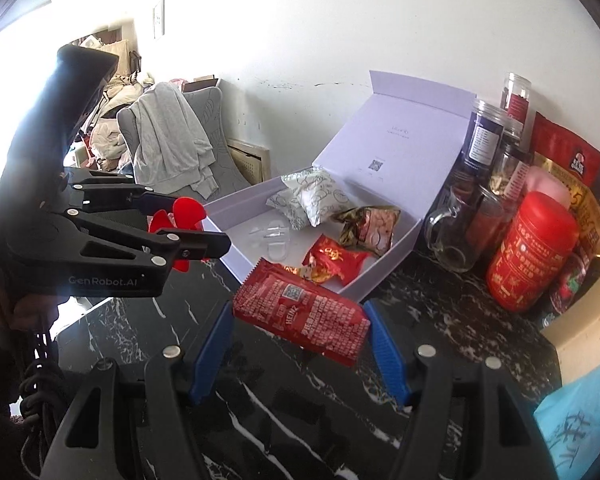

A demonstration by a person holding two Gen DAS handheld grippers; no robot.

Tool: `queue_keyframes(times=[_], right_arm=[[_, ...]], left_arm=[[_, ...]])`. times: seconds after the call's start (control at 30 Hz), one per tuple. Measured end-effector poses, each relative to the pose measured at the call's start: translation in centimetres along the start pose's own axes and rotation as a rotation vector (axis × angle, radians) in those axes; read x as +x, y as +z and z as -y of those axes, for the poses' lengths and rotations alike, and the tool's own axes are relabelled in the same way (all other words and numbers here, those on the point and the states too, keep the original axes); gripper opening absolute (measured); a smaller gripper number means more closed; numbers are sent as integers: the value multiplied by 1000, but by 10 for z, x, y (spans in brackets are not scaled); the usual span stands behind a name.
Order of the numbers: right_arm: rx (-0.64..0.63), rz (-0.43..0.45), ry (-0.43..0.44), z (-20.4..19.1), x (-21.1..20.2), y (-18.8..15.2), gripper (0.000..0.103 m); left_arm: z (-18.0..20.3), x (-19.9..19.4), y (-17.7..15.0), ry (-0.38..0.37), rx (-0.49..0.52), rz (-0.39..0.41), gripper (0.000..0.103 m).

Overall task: Organize objects
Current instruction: 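Lift the pinwheel and red packet and carry both toward the lavender box, then lower the pinwheel and red packet into the box, open both grippers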

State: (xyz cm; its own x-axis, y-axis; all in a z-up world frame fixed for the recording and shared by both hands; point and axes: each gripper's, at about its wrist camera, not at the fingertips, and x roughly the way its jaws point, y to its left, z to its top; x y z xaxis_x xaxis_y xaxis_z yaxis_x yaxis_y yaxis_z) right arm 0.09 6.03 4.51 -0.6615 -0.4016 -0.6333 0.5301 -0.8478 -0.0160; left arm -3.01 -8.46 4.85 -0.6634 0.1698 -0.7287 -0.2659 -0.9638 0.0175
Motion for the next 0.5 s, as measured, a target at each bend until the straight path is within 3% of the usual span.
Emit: queue_keyframes(times=[0.5], right_arm=[[-26,-4,5,16,43,35,68]], left_arm=[[-30,44,32,3,-28,0,48]])
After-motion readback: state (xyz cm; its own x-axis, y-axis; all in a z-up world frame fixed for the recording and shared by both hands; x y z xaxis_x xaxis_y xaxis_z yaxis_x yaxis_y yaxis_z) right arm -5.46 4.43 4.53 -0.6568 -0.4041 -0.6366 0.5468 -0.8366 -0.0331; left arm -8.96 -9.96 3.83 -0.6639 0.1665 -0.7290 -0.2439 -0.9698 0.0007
